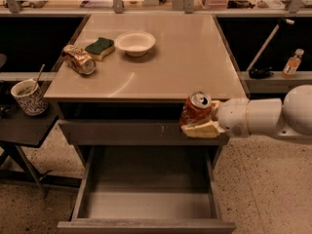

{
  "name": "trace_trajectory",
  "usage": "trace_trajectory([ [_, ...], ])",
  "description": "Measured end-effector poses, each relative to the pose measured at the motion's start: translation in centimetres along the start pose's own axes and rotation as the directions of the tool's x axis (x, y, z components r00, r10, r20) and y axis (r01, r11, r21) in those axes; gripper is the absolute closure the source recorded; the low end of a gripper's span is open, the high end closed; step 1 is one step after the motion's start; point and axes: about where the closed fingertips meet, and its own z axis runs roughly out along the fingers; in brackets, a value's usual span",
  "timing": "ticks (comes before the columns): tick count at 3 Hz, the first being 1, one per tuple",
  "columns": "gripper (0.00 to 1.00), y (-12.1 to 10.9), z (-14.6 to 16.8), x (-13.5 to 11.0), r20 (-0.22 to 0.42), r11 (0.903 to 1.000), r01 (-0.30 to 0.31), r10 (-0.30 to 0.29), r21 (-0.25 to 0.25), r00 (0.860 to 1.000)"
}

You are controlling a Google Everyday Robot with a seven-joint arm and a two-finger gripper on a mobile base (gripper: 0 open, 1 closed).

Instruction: Place coke can into middle drawer

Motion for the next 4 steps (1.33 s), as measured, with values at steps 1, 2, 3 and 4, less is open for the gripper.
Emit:
trace_trajectory([
  [1,1.00,-0.5,3.2,5.0,-0.015,0.9986,-0.051,0.051,0.012,0.999],
  [2,1.00,-0.7,5.2,7.3,-0.039,0.9957,-0.089,0.088,-0.024,0.995],
  [3,1.00,-0.7,5.3,7.4,-0.040,0.9956,-0.090,0.089,-0.027,0.995],
  [4,1.00,2.2,6.9,9.1,-0.047,0.9931,-0.111,0.109,-0.038,0.993],
])
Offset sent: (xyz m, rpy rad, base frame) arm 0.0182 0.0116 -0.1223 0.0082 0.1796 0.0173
